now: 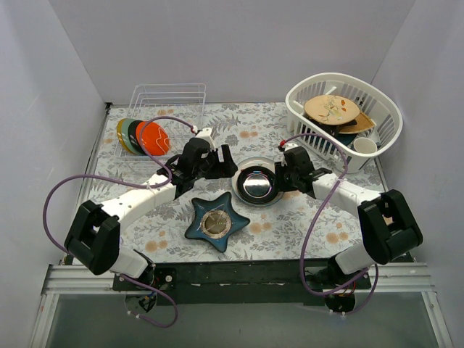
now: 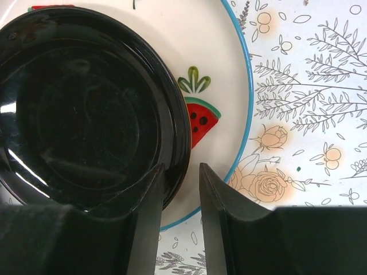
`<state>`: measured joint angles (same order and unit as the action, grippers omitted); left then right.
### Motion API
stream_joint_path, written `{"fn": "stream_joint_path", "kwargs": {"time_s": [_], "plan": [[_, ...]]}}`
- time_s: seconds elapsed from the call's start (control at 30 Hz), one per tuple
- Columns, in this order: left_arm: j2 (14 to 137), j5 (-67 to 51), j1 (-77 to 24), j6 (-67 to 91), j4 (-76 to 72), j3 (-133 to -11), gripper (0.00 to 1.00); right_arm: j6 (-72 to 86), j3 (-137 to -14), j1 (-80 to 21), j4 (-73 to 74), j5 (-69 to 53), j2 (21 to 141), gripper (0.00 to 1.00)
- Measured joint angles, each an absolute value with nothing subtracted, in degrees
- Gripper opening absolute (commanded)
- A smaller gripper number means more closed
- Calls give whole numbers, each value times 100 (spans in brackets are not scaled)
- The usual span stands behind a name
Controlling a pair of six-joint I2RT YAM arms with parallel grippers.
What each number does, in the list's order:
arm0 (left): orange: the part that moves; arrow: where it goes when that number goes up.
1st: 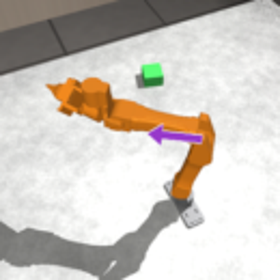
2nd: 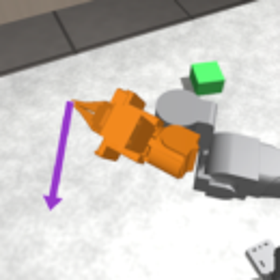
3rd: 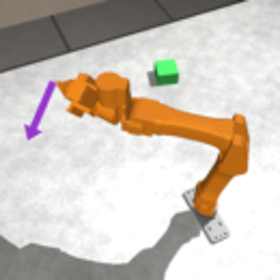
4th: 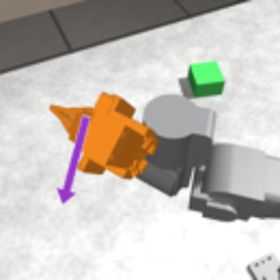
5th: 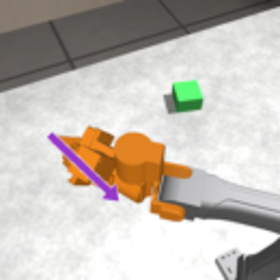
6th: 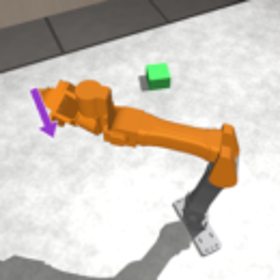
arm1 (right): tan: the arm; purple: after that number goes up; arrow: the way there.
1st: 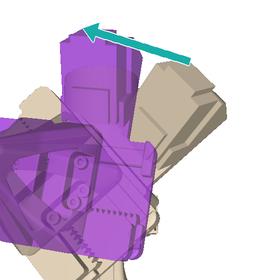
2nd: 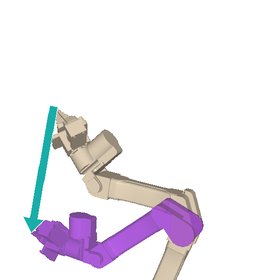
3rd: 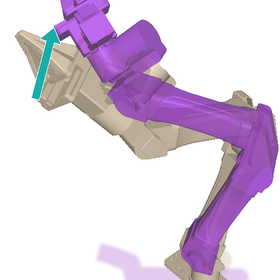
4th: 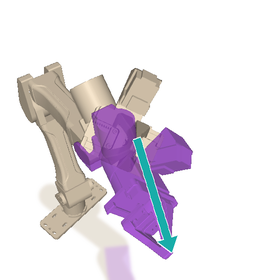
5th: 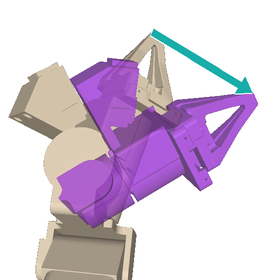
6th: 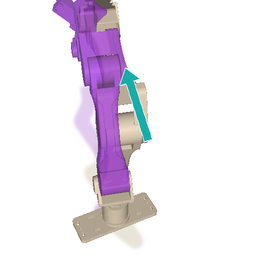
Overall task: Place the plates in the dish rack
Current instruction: Pick up the plate at the center of the board.
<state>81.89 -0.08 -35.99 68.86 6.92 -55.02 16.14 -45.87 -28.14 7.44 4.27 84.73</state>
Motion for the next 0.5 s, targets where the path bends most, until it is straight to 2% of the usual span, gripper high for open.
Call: {"fn": "stream_joint_path", "kwargs": {"time_s": [0.07,0.17,0.33,0.5], "plan": [[8169,10,-3599,6888,692,-5476,77,1619,-4569,-2808,701,388,8488,34],[8158,27,-3599,6888,694,-5468,77,1634,-4519,-2801,617,294,8497,25],[8101,51,-3599,6906,696,-5393,77,1671,-4519,-2757,460,235,8506,4],[8099,69,-3599,6914,701,-5384,77,1778,-4523,-2707,318,246,8493,1]]}}
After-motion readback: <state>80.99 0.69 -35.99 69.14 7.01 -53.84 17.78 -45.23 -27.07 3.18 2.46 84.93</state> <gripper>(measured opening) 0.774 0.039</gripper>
